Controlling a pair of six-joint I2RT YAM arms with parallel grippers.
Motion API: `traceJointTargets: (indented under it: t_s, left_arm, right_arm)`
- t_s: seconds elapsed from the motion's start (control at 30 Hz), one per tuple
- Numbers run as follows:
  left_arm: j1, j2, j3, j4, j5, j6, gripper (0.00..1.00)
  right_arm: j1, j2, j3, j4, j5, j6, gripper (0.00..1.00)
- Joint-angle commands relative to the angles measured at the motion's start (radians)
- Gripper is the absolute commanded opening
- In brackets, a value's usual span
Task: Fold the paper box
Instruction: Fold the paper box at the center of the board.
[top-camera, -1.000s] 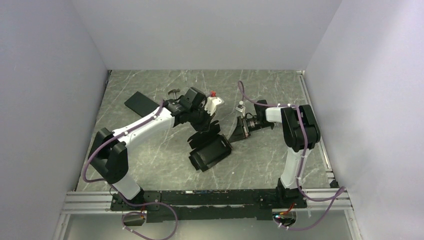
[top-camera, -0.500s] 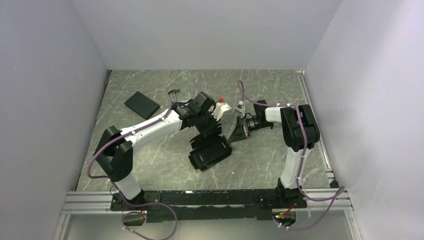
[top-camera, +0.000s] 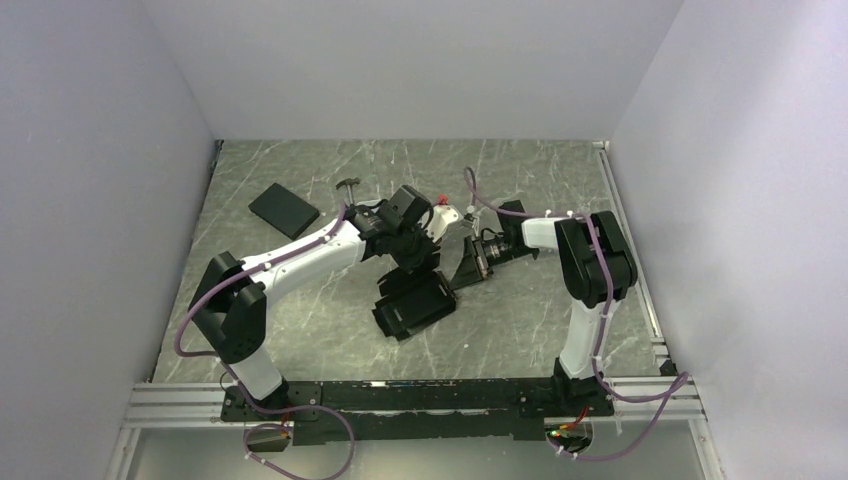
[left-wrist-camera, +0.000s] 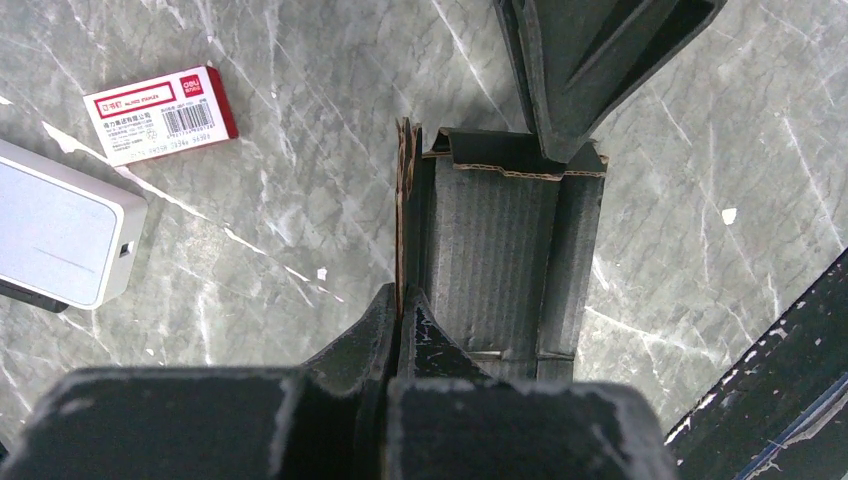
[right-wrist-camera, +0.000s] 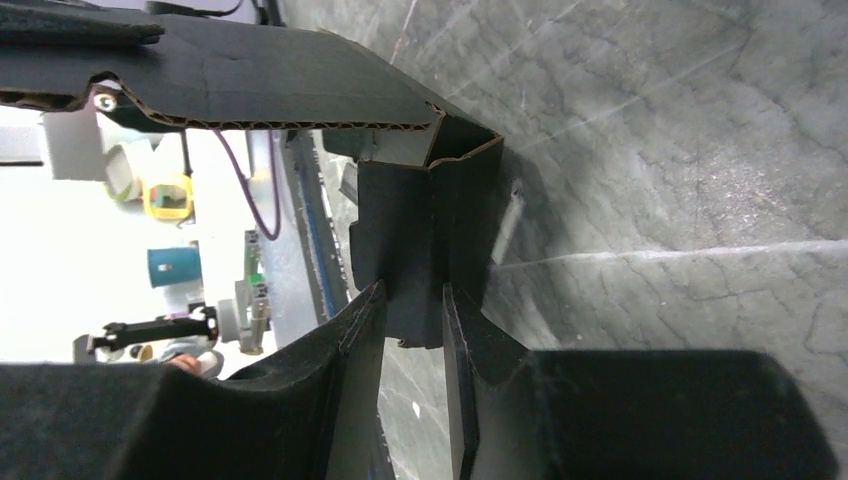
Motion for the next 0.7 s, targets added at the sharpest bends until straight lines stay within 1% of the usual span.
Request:
traceJointTargets:
  t_s: [0.0,0.17,0.4,0.67]
  left_arm:
    - [-0.006,-0.034,-0.003,0.058,-0.017,-0.022,0.00]
    - [-0.006,-0.036,-0.005,0.051,-0.019,-0.035,0.00]
    - [-0.004,-0.041,-0.018,0.064,-0.026,-0.055,0.00]
    - [-0.004,-0.069,-0.032,0.070,-0.012,-0.072,0.00]
  right_arm:
    - [0.030,-0.074,-0.016,0.083,0.073,0.069,0.30]
    - [0.034,-0.092,-0.027,0.119,0.078,0.111,0.31]
    - [0.074,-0.091,-0.023,0.113,0.099,0.102,0.32]
    - [0.101,-0.106,-0.025,0.122,0.142,0.105,0.35]
